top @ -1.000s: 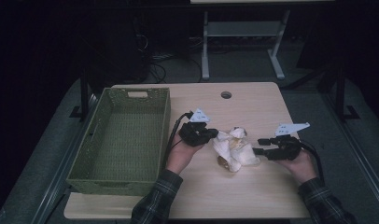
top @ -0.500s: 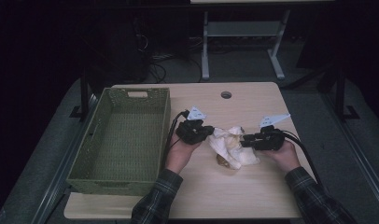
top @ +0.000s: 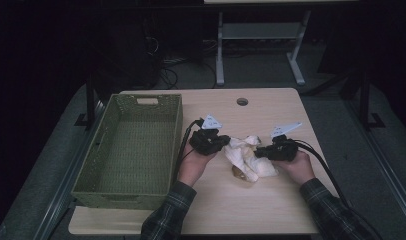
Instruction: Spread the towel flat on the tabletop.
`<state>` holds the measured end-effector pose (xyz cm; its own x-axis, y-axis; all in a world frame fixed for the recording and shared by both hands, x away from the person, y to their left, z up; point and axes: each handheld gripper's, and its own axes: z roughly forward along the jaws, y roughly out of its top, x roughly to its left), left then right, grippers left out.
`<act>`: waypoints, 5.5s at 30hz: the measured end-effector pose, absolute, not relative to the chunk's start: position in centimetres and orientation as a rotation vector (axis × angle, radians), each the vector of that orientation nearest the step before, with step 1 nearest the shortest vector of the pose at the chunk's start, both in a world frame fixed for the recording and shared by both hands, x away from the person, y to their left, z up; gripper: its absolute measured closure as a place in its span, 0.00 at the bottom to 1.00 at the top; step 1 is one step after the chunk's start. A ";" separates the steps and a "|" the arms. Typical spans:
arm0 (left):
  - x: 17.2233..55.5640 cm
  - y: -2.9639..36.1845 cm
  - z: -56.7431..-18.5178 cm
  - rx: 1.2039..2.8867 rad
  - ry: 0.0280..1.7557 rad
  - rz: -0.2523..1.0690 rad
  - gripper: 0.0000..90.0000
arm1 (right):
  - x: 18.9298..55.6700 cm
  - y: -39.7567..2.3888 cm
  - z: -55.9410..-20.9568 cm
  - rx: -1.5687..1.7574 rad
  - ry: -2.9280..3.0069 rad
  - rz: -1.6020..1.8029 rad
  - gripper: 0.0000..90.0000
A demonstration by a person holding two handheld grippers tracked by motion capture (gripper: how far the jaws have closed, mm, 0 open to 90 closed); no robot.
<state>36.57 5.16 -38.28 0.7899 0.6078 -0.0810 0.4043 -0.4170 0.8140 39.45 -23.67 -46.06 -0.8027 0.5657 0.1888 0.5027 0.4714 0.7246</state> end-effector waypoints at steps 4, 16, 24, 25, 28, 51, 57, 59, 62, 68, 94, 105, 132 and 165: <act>36.6 5.1 -38.3 2.063 0.758 0.288 0.95 | 39.1 -24.6 -45.0 0.962 2.595 1.267 0.91; 36.8 4.7 -37.0 2.046 0.758 0.318 0.95 | 38.3 -29.4 -40.6 0.962 2.482 1.287 0.95; 37.6 3.8 -35.6 2.041 0.777 0.402 0.95 | 37.6 -32.6 -37.8 0.966 2.402 1.279 0.96; 37.9 3.6 -35.6 2.041 0.782 0.410 0.95 | 37.6 -32.9 -37.5 0.972 2.396 1.277 0.96; 38.9 3.1 -35.9 2.037 0.813 0.429 0.95 | 38.2 -33.2 -37.4 0.978 2.389 1.255 0.96; 47.1 2.1 -43.1 2.226 1.035 0.493 0.83 | 46.2 -31.7 -44.2 1.182 2.416 1.036 0.87; 46.1 2.6 -42.0 2.192 1.015 0.517 0.76 | 45.5 -32.1 -43.4 1.148 2.386 1.097 0.81; 45.6 2.7 -41.6 2.179 0.987 0.480 0.75 | 45.0 -32.1 -43.1 1.137 2.391 1.142 0.80; 44.3 2.5 -41.1 2.170 0.932 0.430 0.76 | 43.9 -31.7 -42.7 1.122 2.424 1.182 0.79; 41.7 2.7 -40.8 2.137 0.861 0.322 0.76 | 41.8 -30.6 -42.4 1.052 2.467 1.213 0.78; 34.7 -1.7 -45.3 2.253 0.597 0.161 0.72 | 36.4 -26.4 -44.9 0.940 2.634 1.215 0.77; 34.9 -2.1 -46.3 2.305 0.601 0.208 0.97 | 36.5 -25.9 -45.8 0.893 2.679 1.161 0.93; 36.6 4.4 -41.6 2.101 0.788 0.373 0.99 | 36.9 -31.4 -43.4 1.000 2.496 1.214 0.98; 34.4 2.6 -43.7 2.288 0.707 0.392 0.69 | 35.5 -32.4 -44.7 1.038 2.540 1.160 0.78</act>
